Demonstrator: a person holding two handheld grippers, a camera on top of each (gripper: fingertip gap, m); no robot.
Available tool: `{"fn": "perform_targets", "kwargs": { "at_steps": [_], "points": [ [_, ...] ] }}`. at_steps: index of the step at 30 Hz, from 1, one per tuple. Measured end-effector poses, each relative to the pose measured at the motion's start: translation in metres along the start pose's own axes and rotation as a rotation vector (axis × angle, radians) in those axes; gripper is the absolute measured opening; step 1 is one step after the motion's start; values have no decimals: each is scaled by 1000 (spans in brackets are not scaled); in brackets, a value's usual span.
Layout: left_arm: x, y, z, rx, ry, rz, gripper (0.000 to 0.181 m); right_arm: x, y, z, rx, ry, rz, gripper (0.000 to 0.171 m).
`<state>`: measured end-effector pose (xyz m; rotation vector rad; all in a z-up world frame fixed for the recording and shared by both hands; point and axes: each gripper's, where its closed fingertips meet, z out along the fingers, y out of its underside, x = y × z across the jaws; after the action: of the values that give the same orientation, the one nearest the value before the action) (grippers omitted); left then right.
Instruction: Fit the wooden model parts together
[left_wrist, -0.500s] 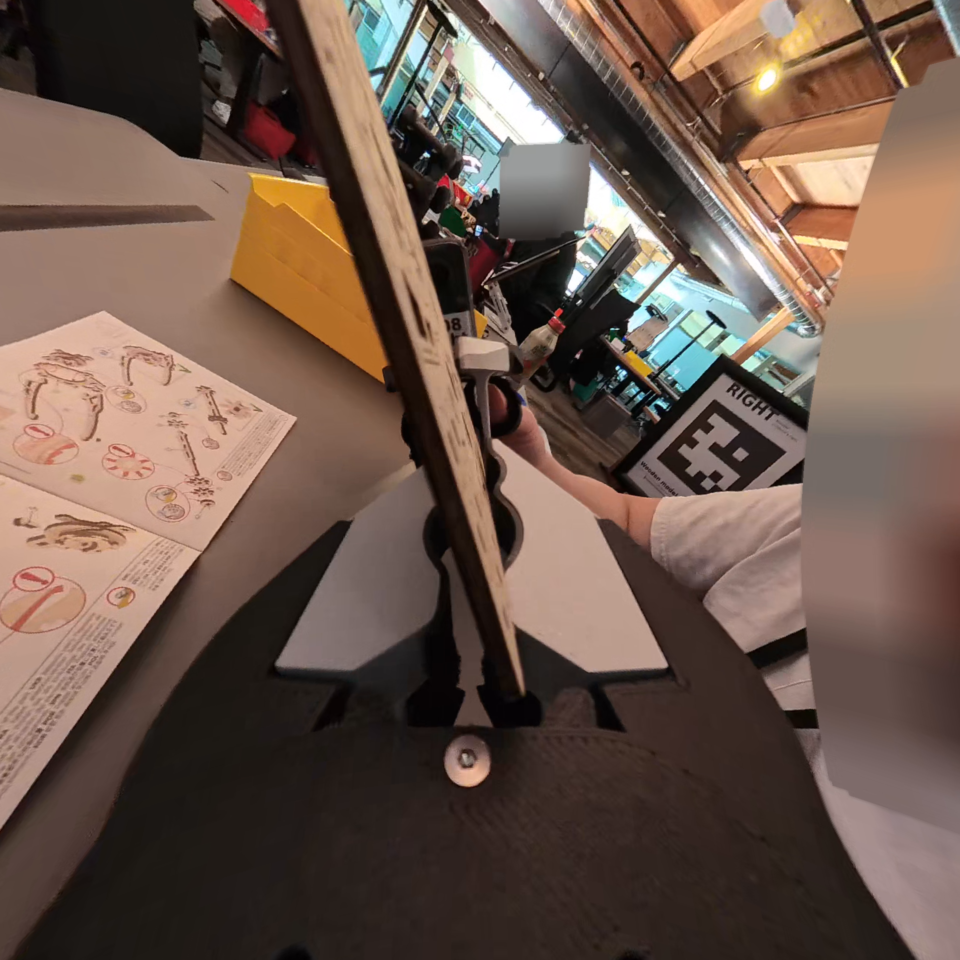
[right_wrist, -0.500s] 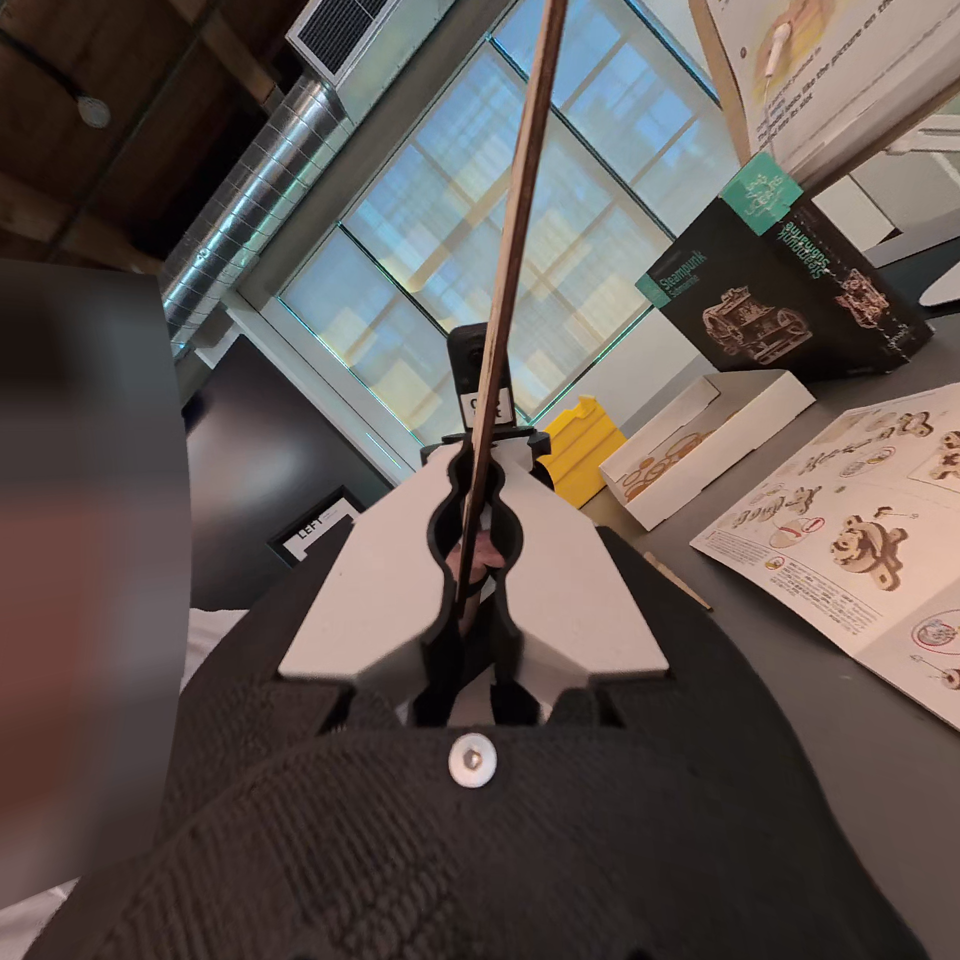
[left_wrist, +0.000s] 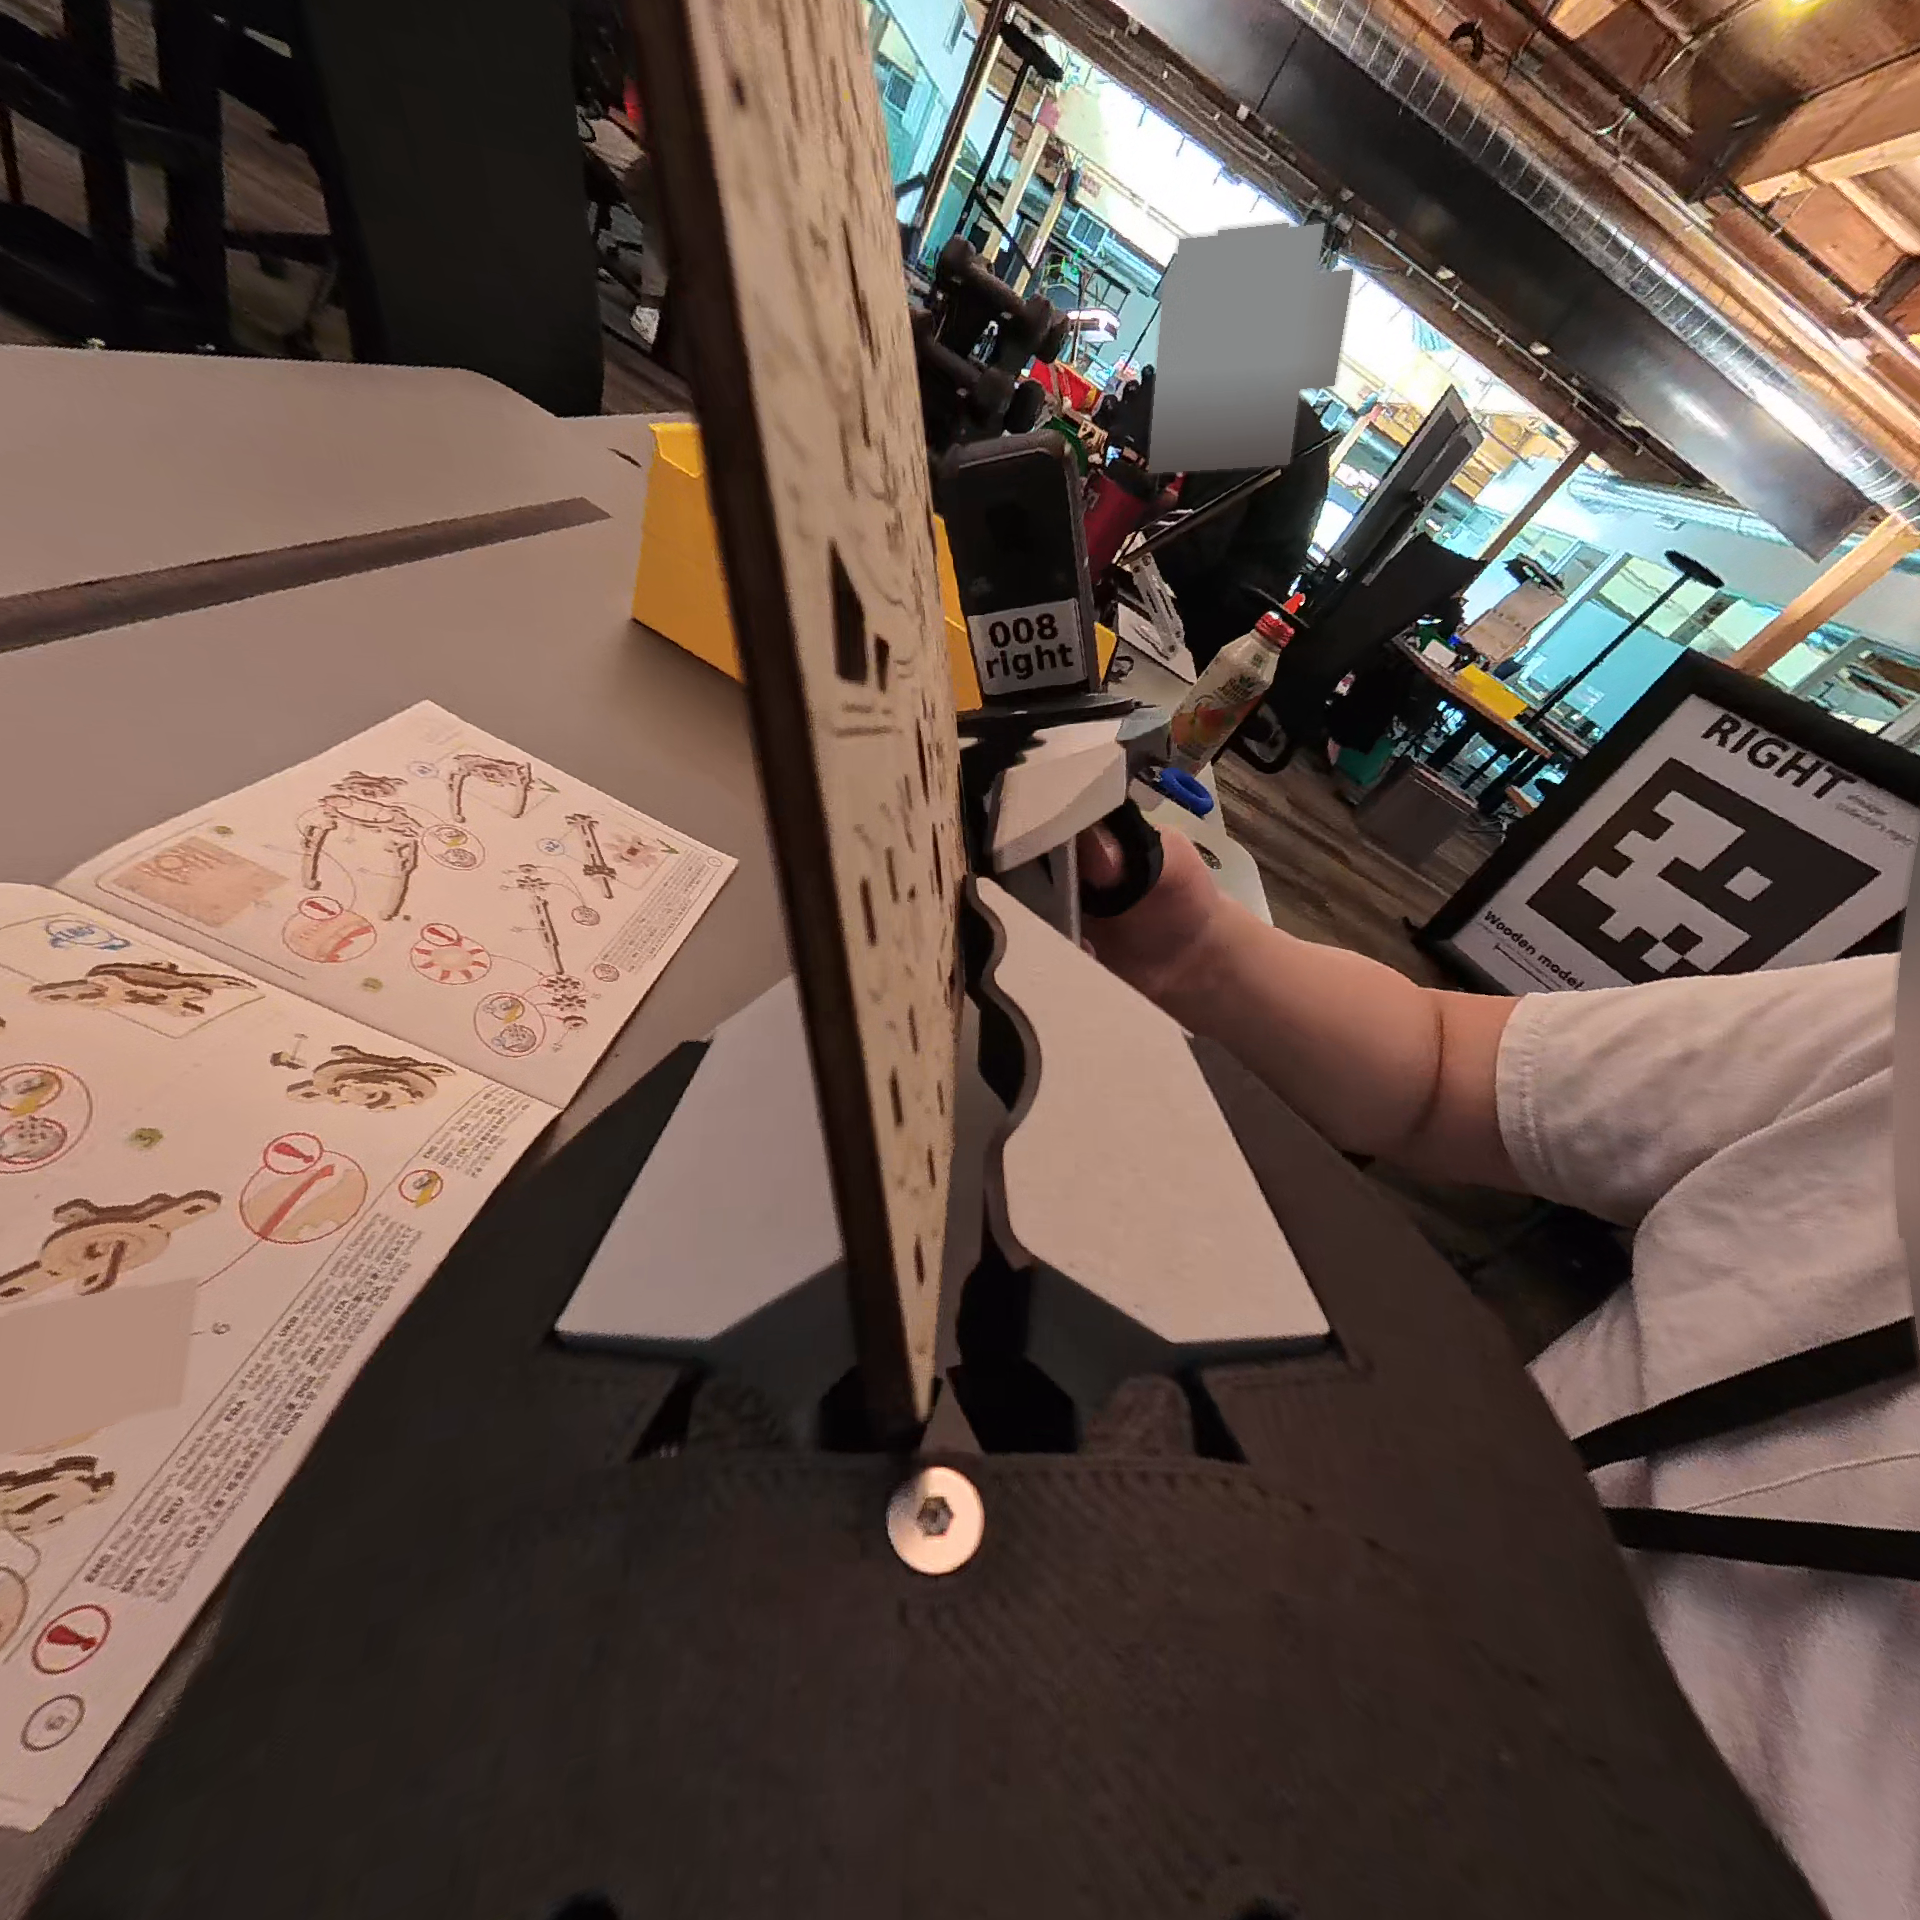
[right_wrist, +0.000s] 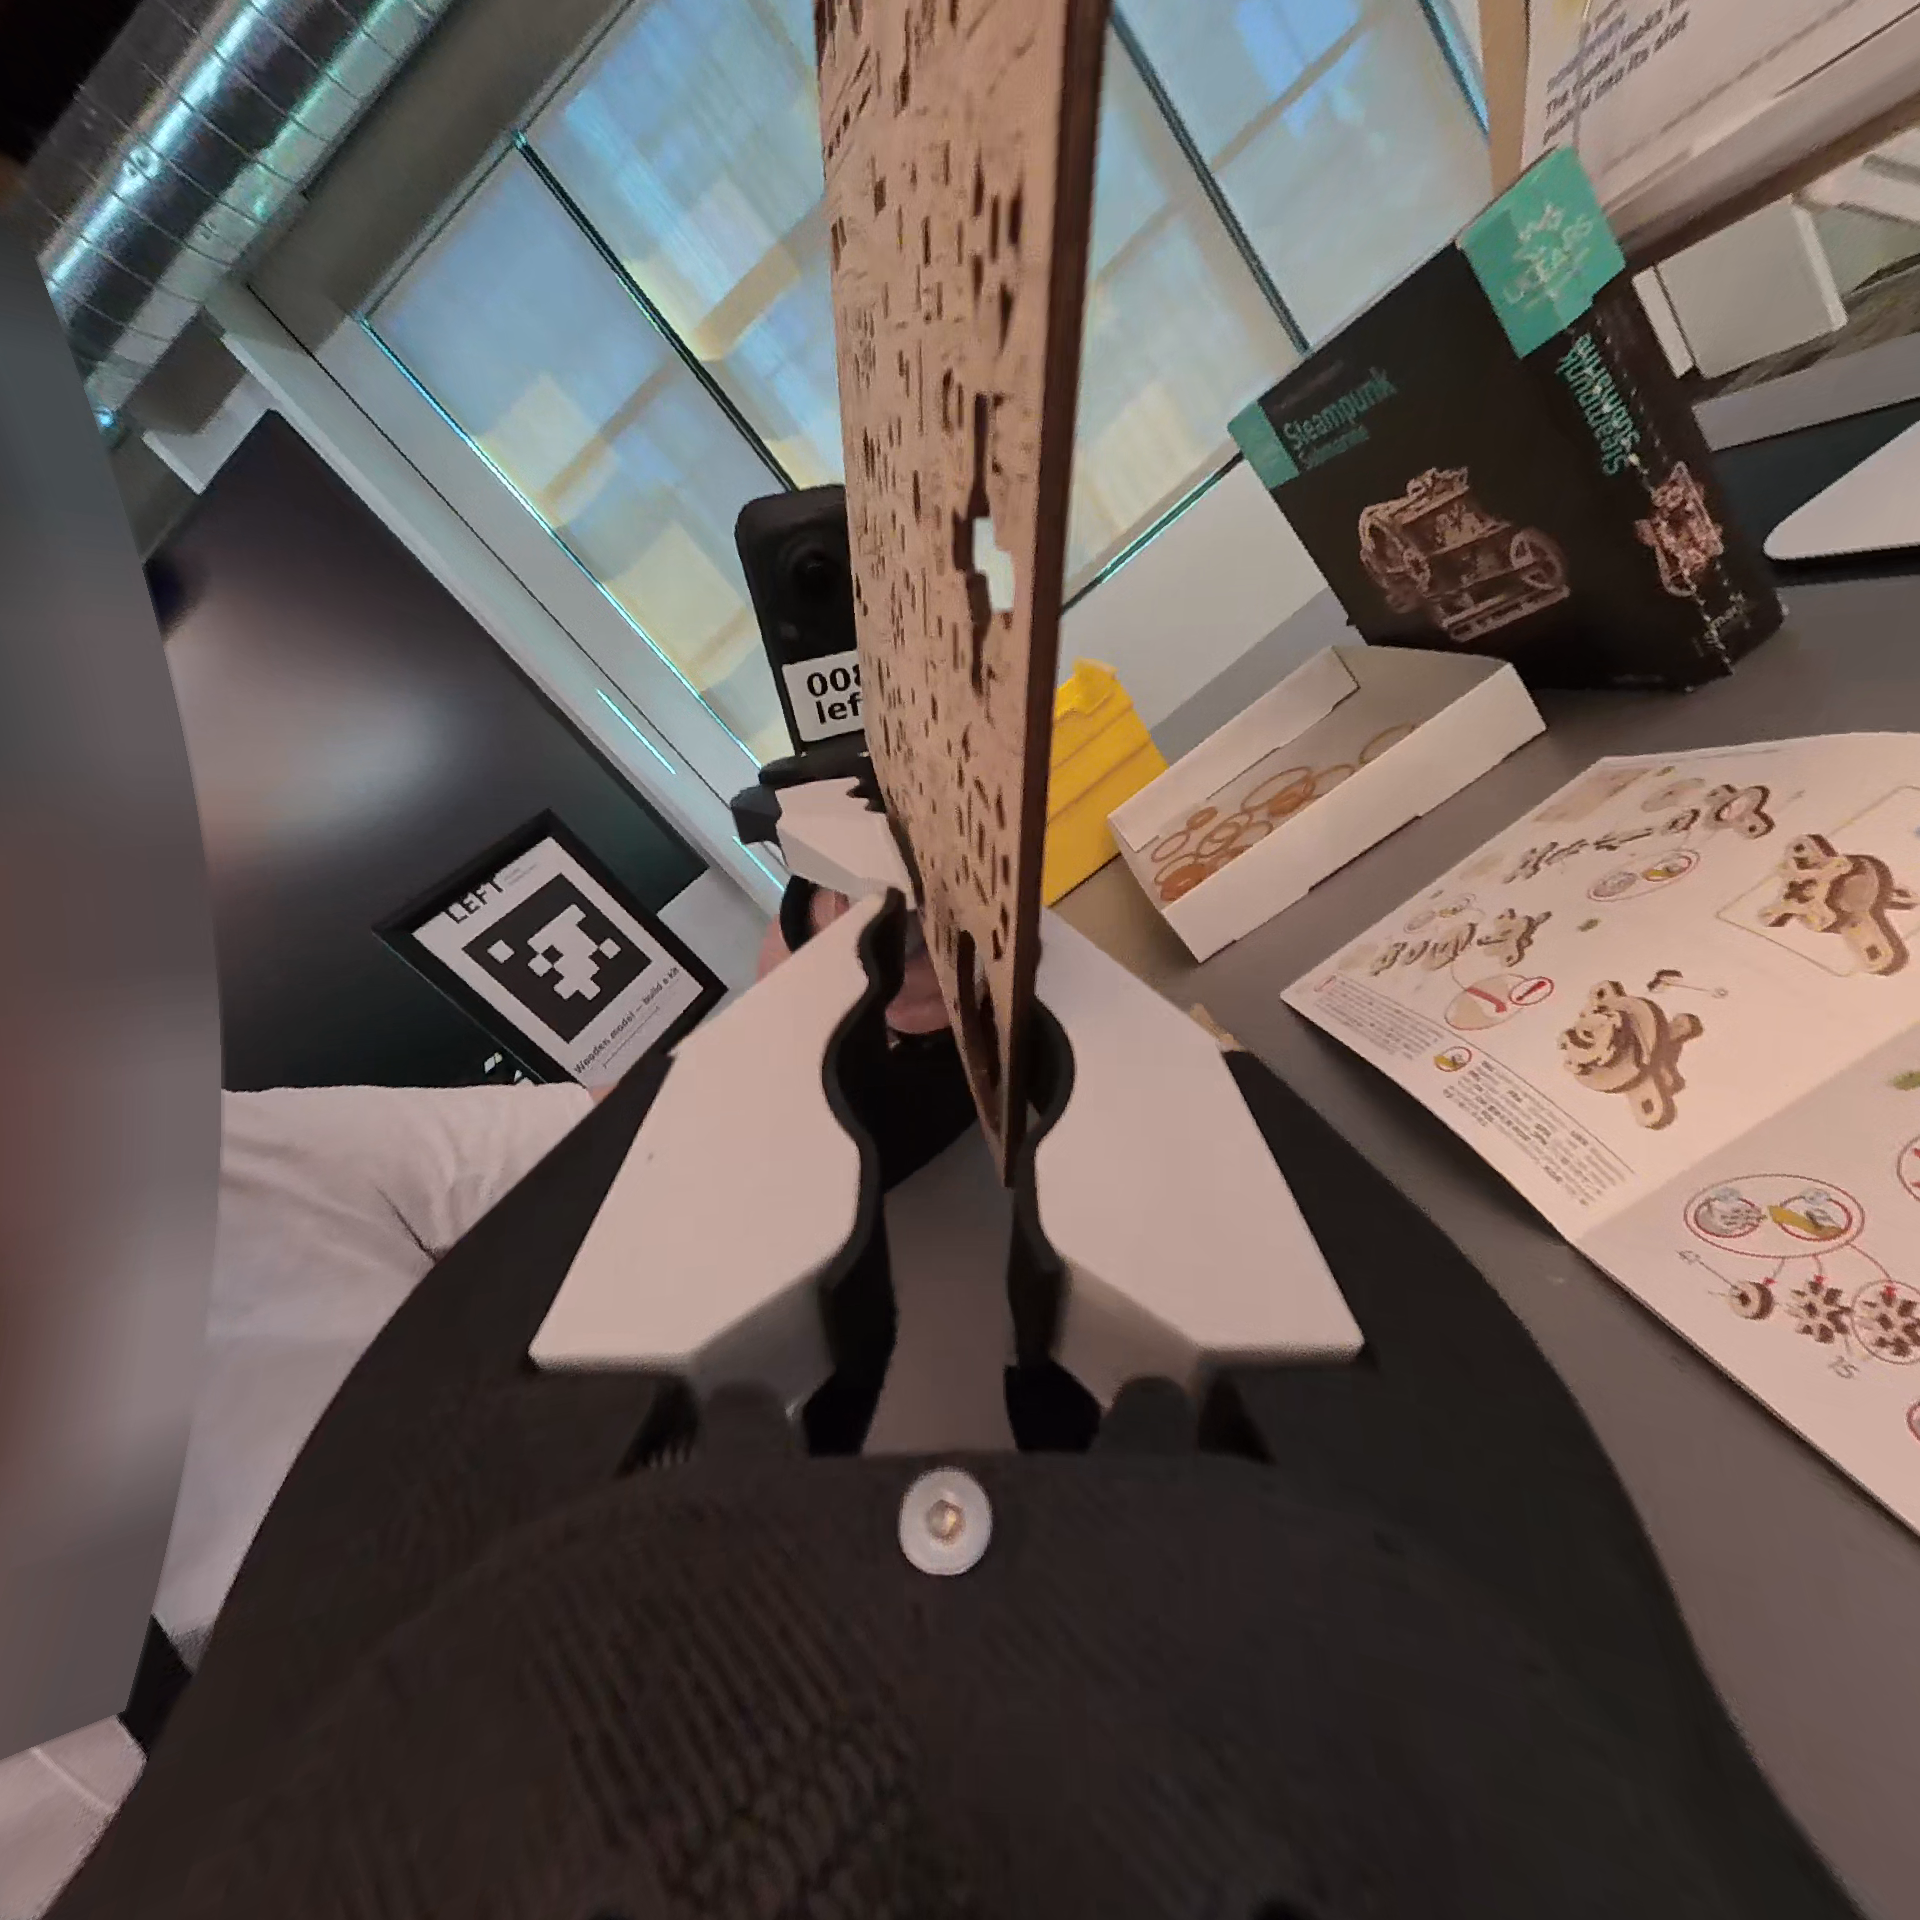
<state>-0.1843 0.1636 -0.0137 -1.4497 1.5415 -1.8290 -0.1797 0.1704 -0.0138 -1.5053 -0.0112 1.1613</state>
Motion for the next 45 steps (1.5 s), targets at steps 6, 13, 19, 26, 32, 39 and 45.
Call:
{"fn": "perform_targets", "kwargs": {
  "at_steps": [6, 13, 19, 26, 32, 39, 45],
  "points": [
    [2, -1, 1, 23, 30, -37, 1, -3, 4, 0, -31, -24, 17, 3],
    [0, 1, 3, 34, 63, -58, 3, -3, 7, -2, -46, -56, 75, 1],
    [-1, 4, 6, 27, 66, -110, 0, 1, 11, -4, -94, 5, -16, 2],
    [-3, 6, 10, 28, 7, -73, 1, 7, 11, -7, -111, 41, -51, 2],
    [3, -3, 7, 74, 52, -55, 1, -5, 4, -4, -64, -30, -75, 2],
    [3, -4, 9, 108, 7, -31, 1, -1, -1, -5, -36, 11, -111, 6],
    [4, -4, 9, 108, -20, -5, 1, -2, -1, -6, -40, -6, -90, 7]
  ]
}}
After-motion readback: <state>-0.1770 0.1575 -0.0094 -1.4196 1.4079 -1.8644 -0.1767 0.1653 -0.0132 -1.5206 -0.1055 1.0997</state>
